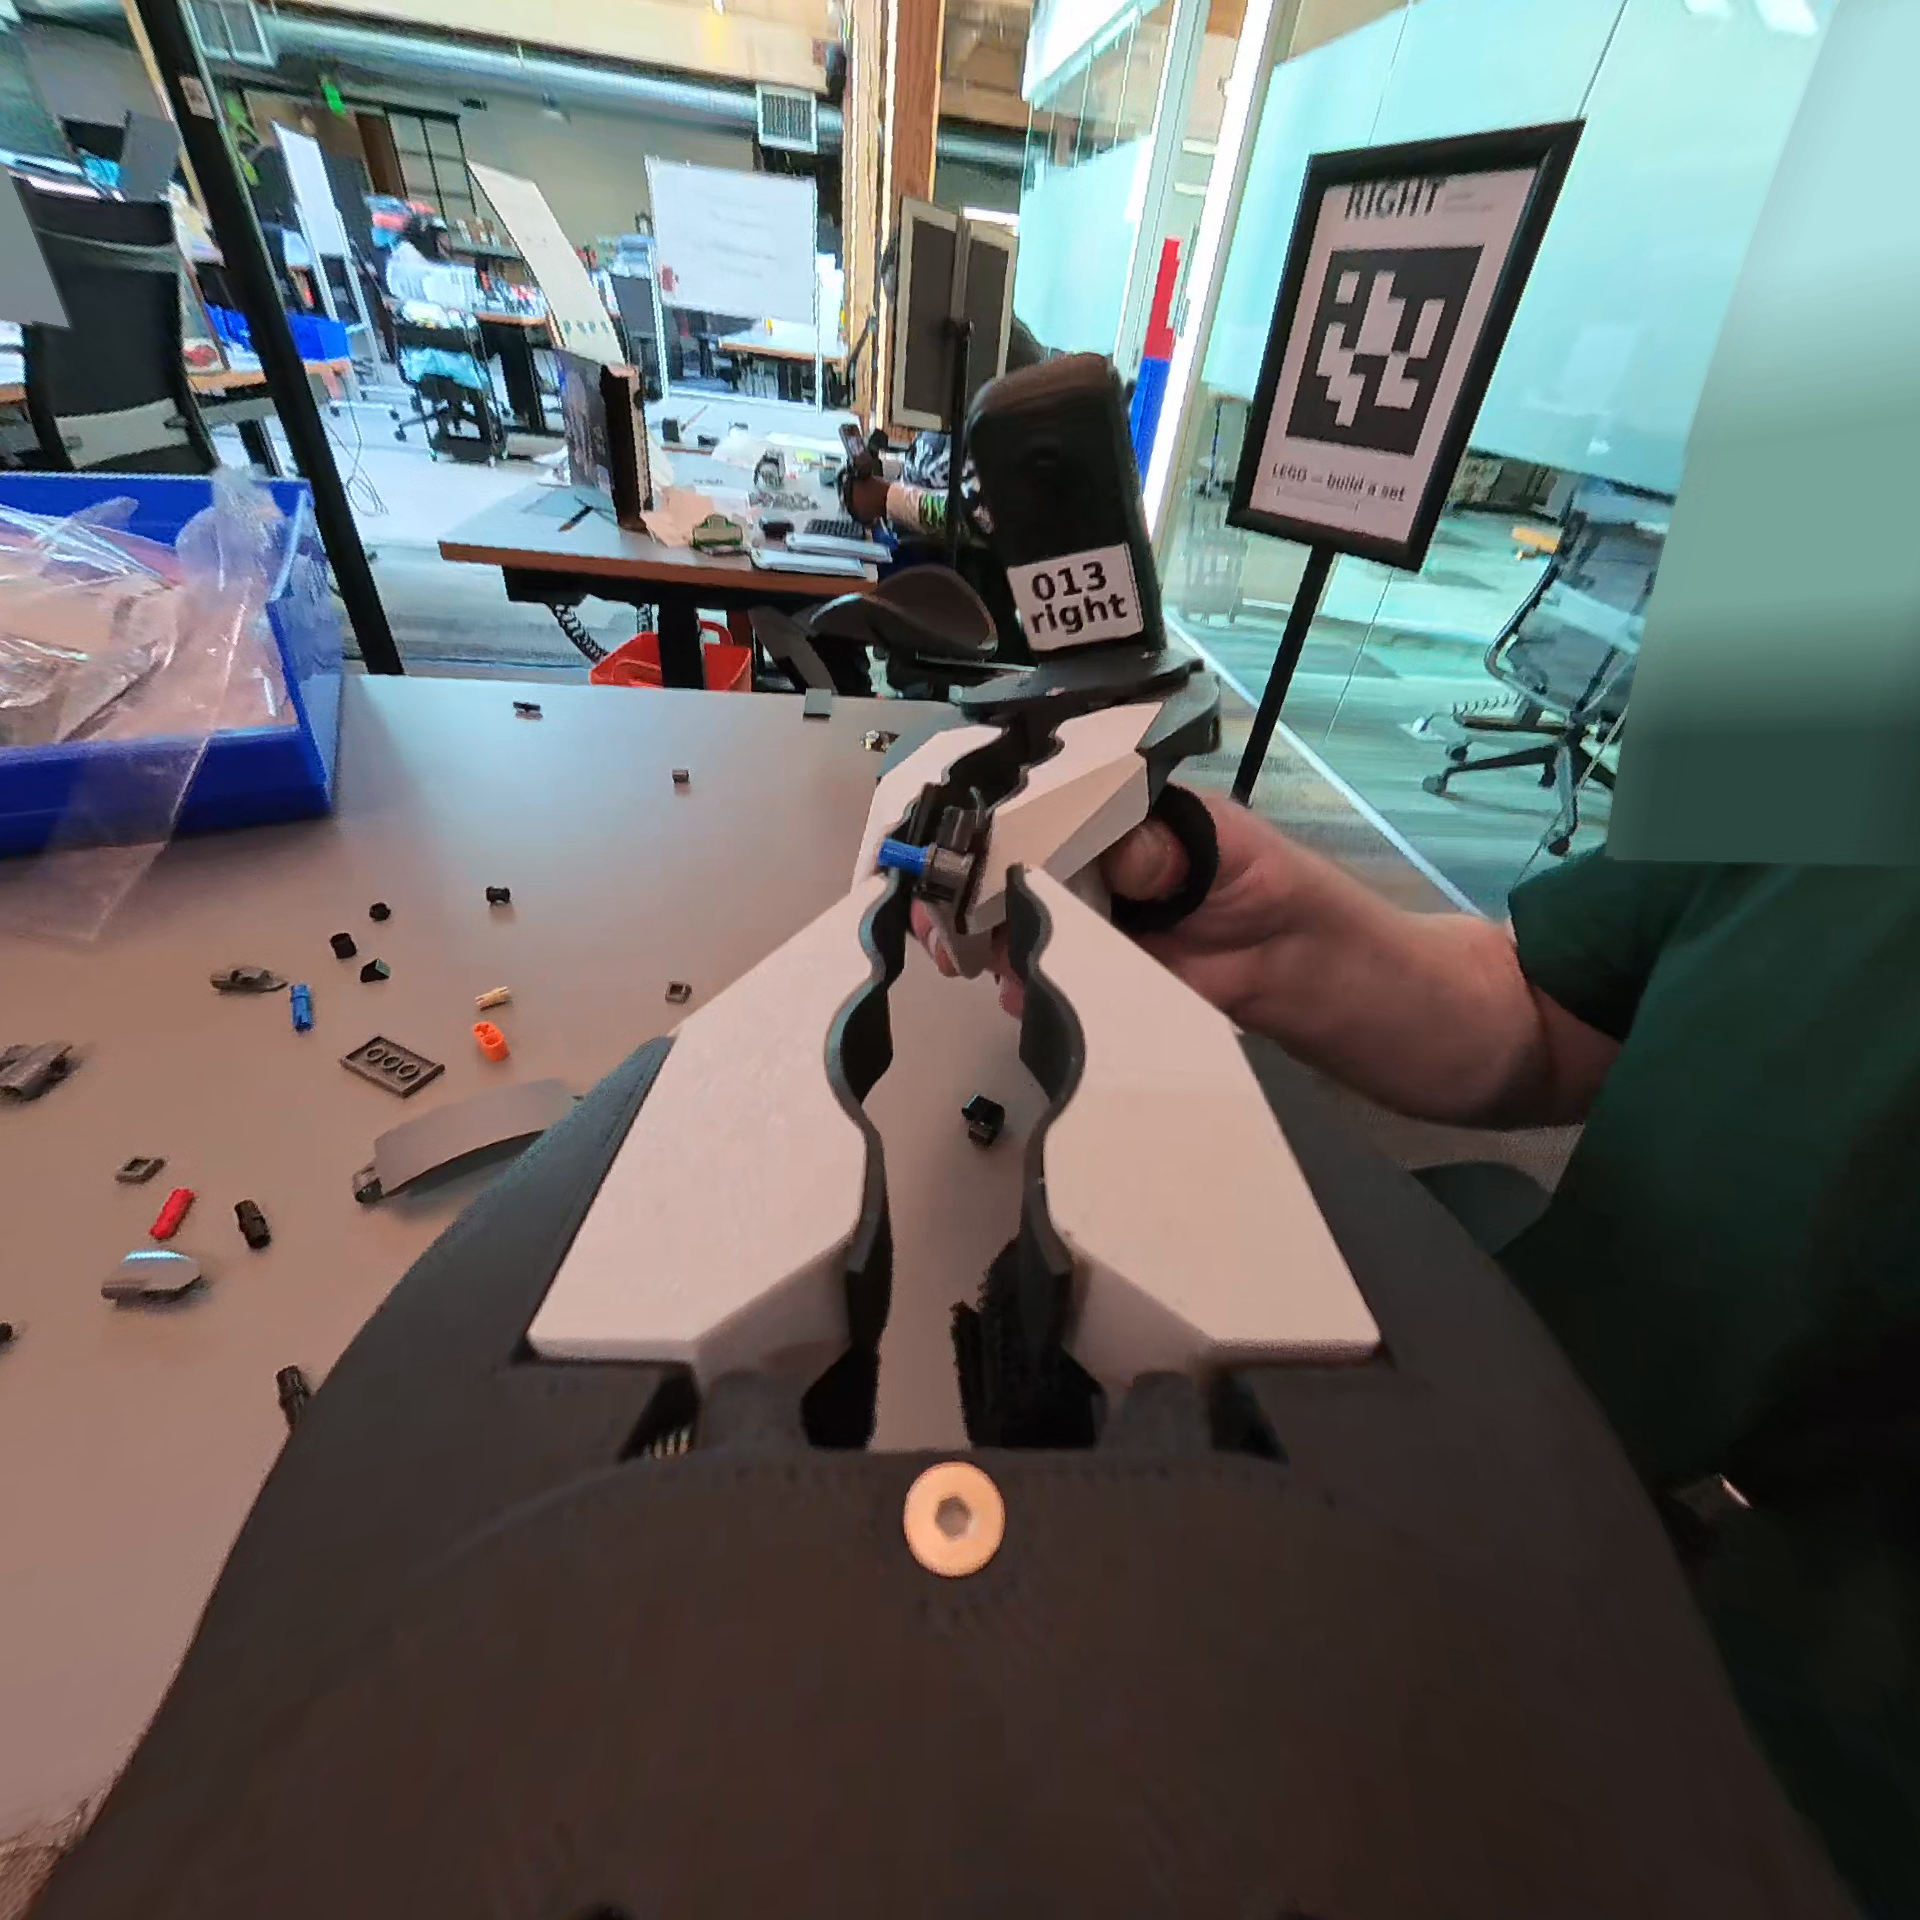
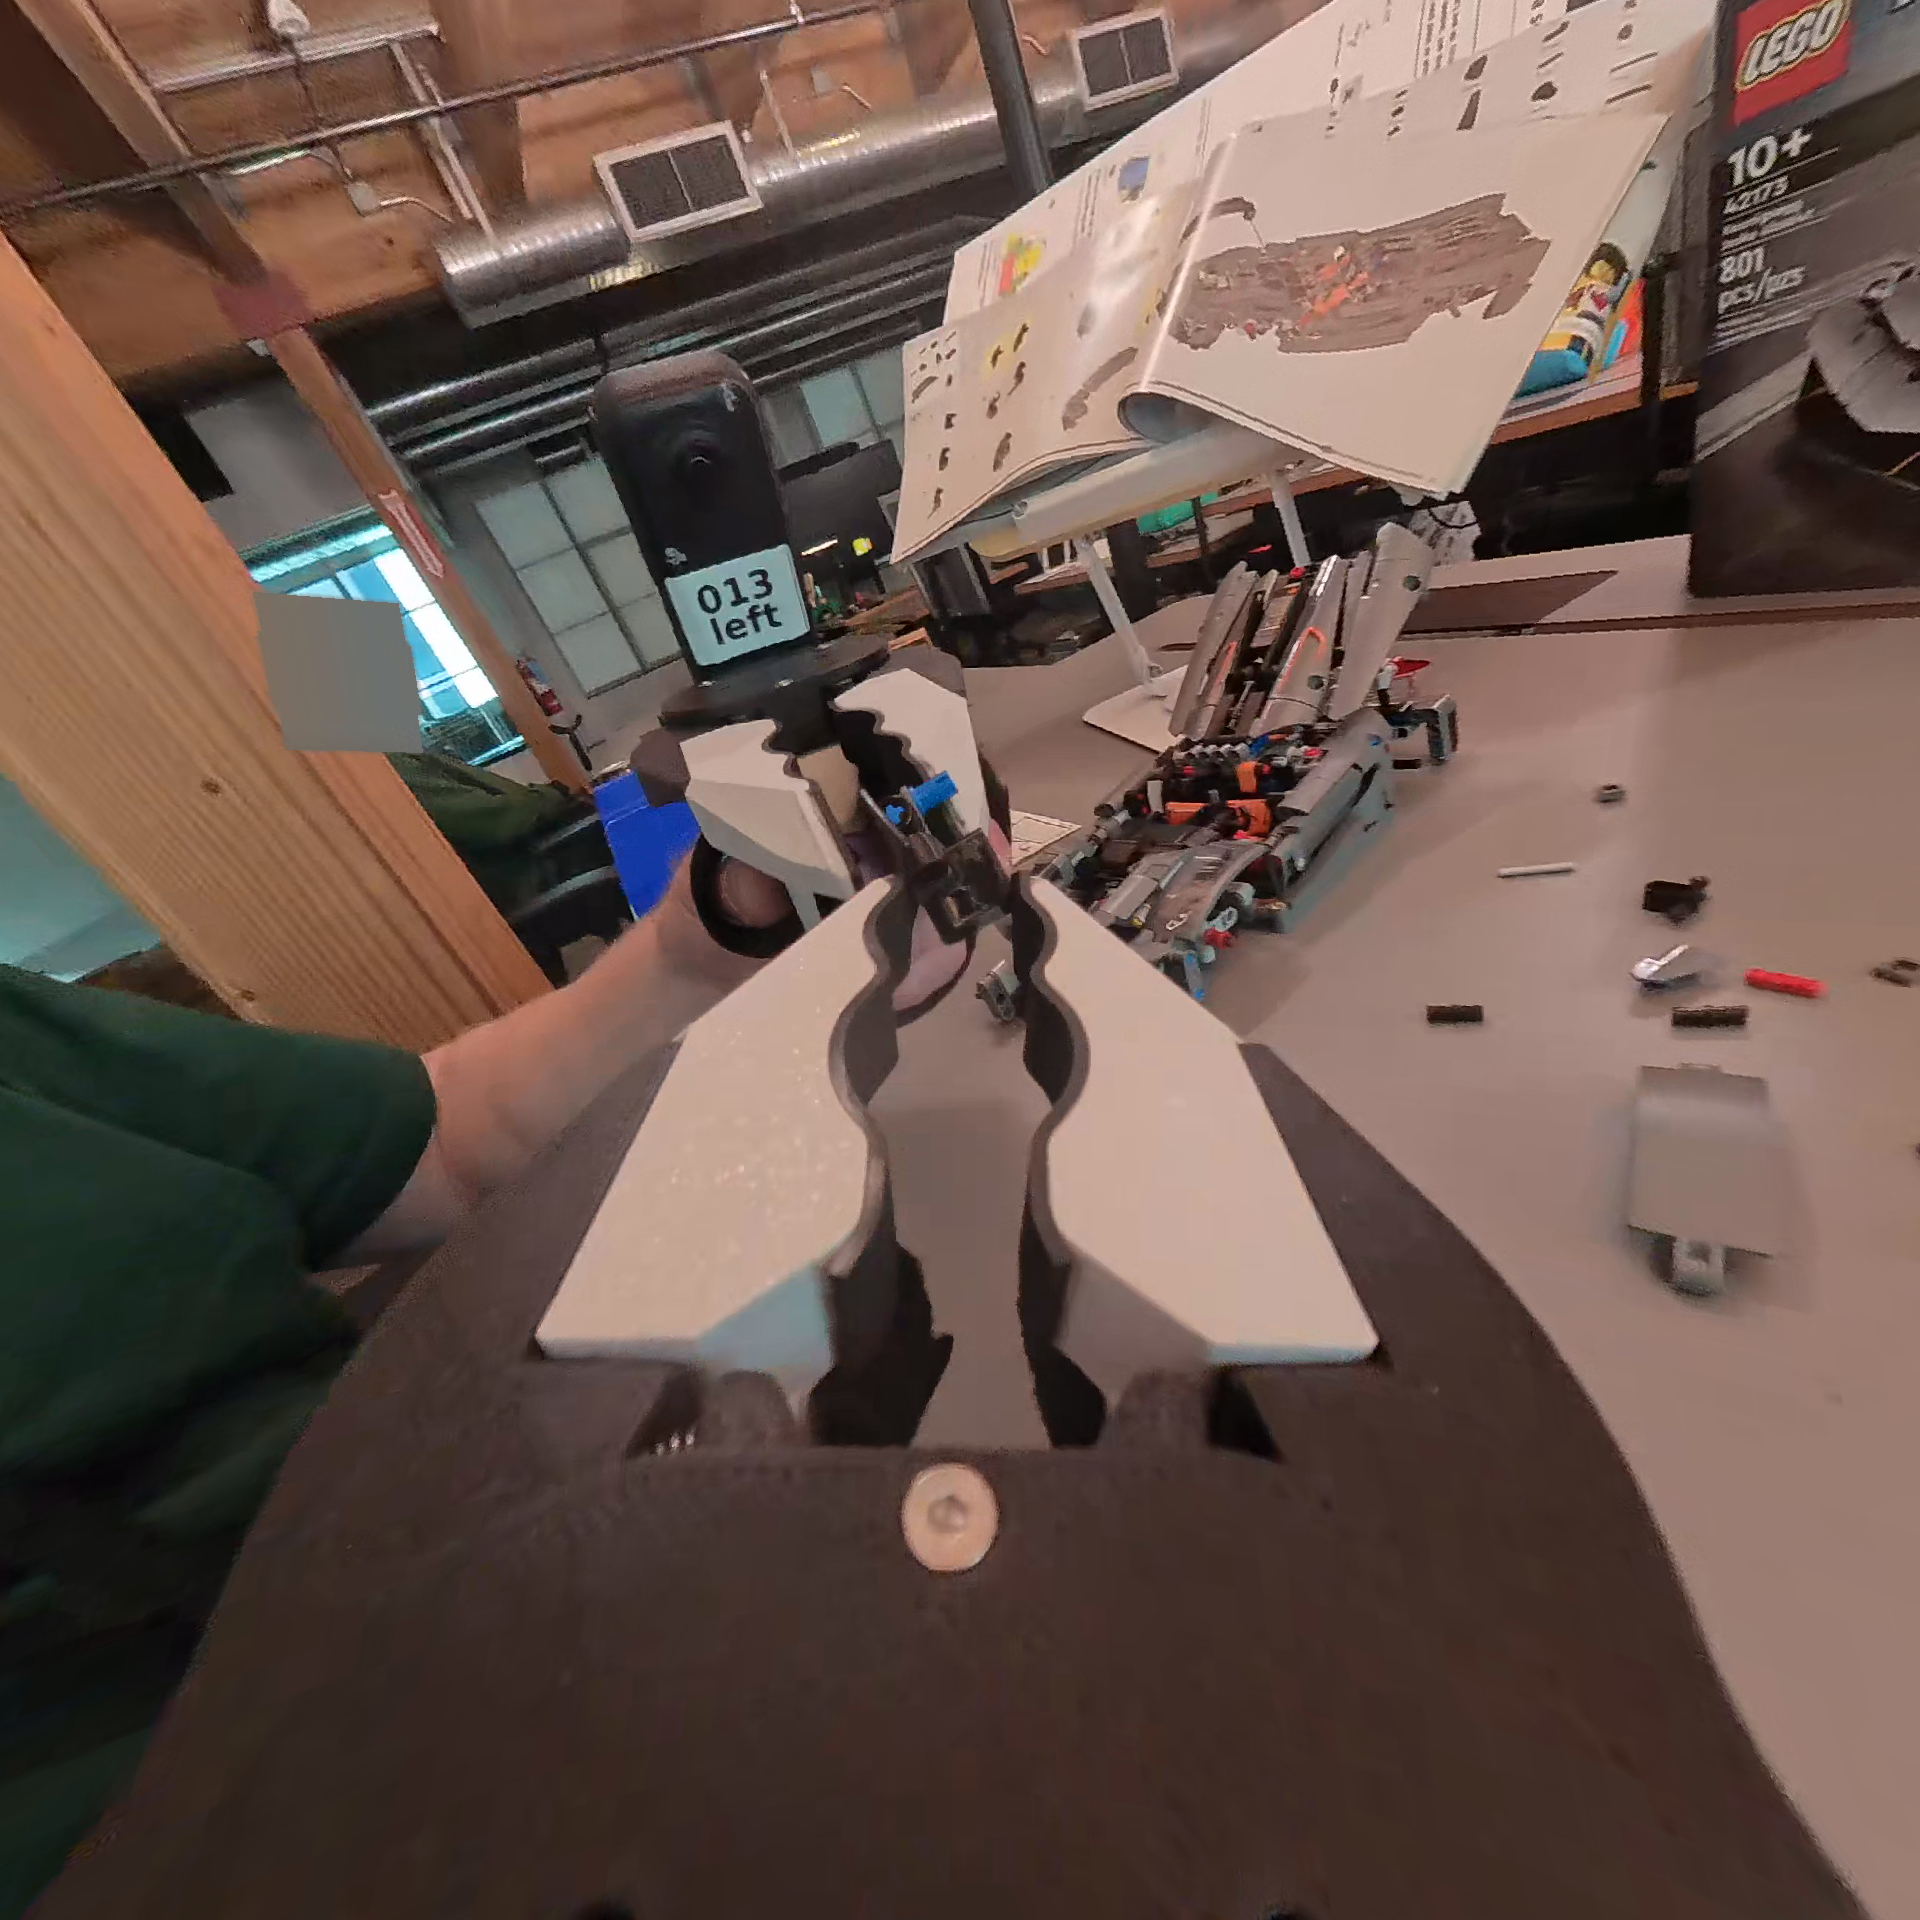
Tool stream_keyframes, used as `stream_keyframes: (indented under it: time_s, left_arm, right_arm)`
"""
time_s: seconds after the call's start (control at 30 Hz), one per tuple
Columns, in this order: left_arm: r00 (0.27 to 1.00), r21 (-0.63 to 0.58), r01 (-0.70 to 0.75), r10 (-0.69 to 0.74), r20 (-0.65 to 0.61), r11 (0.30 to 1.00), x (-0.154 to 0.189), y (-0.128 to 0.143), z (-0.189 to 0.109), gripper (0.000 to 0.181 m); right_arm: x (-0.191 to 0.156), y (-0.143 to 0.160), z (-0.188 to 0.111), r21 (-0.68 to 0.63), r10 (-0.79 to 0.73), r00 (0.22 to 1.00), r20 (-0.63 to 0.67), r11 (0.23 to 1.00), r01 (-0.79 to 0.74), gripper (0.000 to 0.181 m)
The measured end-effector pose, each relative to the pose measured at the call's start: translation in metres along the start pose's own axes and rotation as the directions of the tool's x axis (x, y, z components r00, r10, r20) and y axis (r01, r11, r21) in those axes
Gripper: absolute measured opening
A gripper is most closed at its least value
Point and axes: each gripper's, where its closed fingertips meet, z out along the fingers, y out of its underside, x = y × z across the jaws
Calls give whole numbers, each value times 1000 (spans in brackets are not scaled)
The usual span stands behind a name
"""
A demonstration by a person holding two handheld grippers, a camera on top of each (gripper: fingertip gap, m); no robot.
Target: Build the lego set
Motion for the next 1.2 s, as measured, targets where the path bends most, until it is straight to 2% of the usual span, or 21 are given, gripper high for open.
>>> stream_keyframes:
  time_s: [0.33,0.5,0.77,0.97,1.2]
  left_arm:
    - [999,99,51,-51,-1,994,-3,-8,-12,7]
    - [999,105,51,-53,15,993,-5,-9,-16,7]
    - [994,147,107,-104,-27,983,-6,-10,-20,6]
    - [991,169,135,-132,-31,976,-10,-13,-25,6]
    - [989,166,145,-138,-52,975,-9,-13,-25,6]
  right_arm:
    - [-6,1,14,-20,-15,1000,13,1000,15,14]
    - [-5,-1,17,-28,-41,999,-3,999,41,14]
    - [-4,0,20,-82,-148,987,-61,986,143,15]
    - [-3,-2,12,-78,-163,985,-63,984,158,16]
    - [0,-15,2,-13,-149,987,-59,989,148,11]
